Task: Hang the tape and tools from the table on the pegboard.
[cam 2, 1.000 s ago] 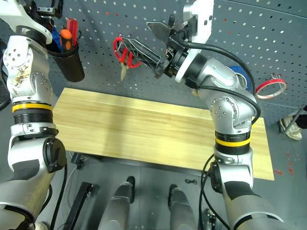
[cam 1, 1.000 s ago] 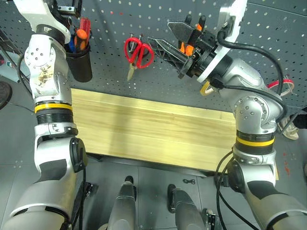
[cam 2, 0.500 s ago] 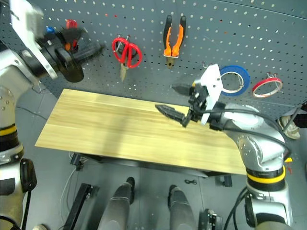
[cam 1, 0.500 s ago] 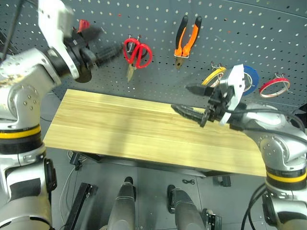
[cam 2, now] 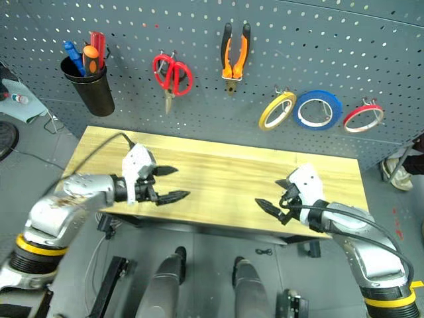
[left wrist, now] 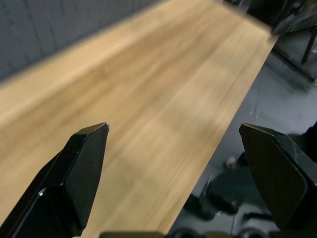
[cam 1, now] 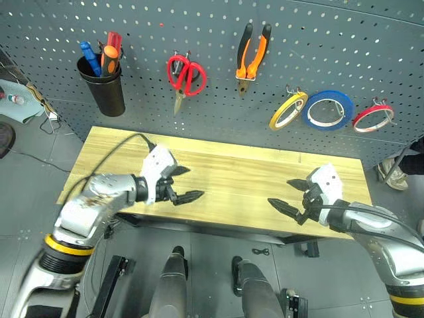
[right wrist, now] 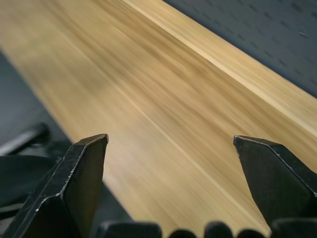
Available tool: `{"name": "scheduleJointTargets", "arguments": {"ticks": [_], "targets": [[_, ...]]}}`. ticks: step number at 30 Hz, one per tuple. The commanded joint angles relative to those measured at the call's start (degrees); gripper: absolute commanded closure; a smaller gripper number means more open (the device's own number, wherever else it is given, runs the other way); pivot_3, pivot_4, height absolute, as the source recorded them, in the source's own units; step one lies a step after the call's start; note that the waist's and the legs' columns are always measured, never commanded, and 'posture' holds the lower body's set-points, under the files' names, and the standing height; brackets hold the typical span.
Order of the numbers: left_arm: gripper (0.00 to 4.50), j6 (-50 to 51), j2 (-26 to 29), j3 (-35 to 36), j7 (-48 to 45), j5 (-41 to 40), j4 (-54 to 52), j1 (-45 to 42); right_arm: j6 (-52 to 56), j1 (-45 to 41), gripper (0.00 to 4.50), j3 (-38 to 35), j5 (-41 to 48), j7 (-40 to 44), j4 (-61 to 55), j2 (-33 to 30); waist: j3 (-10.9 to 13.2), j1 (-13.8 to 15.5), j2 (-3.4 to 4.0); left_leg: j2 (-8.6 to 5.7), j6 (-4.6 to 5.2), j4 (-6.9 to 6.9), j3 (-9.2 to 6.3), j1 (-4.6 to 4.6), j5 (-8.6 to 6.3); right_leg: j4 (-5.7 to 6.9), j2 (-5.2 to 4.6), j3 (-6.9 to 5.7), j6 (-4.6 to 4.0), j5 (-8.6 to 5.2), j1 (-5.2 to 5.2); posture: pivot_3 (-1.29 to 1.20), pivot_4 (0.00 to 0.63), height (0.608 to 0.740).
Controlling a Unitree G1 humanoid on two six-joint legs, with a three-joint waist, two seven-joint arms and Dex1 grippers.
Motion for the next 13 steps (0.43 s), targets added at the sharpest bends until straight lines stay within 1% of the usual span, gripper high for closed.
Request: {"name": "scheduleJointTargets", "arguments": {"ticks": [1,5,6,9,13], "targets": [[0.03,-7.16,-4.86,-1.59,1.87,4.89,6.52,-1.39,-2.21,1.47,0.0,-0.61,-3.06,-2.84,-0.07,1.35,-0.02,-0.02,0.02,0.0,0.01,0.0,0.0,-0.01,0.01,0.01,0.0,0.0,0.03,0.02,-0.01,0.09,0.289,0.74],[0.03,-11.92,-8.7,-0.88,1.7,7.49,13.39,-2.83,-2.99,3.69,0.0,-1.38,-4.18,-4.38,-0.68,3.38,-0.05,-0.41,0.07,0.0,0.02,0.01,-0.01,-0.01,0.02,0.03,0.0,0.0,0.09,0.05,-0.01,0.09,0.289,0.74],[0.03,-13.16,-9.36,-0.53,1.85,8.04,15.21,-3.21,-3.12,4.26,0.0,-1.49,-4.36,-4.48,-0.86,3.59,-0.07,-0.44,0.1,0.0,0.03,0.0,0.0,-0.01,0.02,0.03,0.0,0.0,0.09,0.05,0.0,0.08,0.274,0.74],[0.03,-16.3,-9.91,-0.49,0.77,9.82,19.4,-4.0,-4.02,5.8,0.0,-1.01,-5.92,-4.69,-0.54,3.6,-0.44,-0.68,0.3,-0.01,0.03,0.01,-0.01,0.0,0.02,0.03,0.0,0.0,0.11,0.07,0.01,0.07,0.276,0.74],[0.03,-18.85,-10.05,-0.37,-1.75,10.58,21.07,-4.53,-4.05,5.68,0.0,-1.51,-5.86,-4.84,-0.46,4.43,-0.73,-1.09,0.47,-0.01,0.03,0.0,-0.01,0.01,0.02,0.03,0.0,0.0,0.12,0.06,0.0,0.07,0.274,0.74]]}}
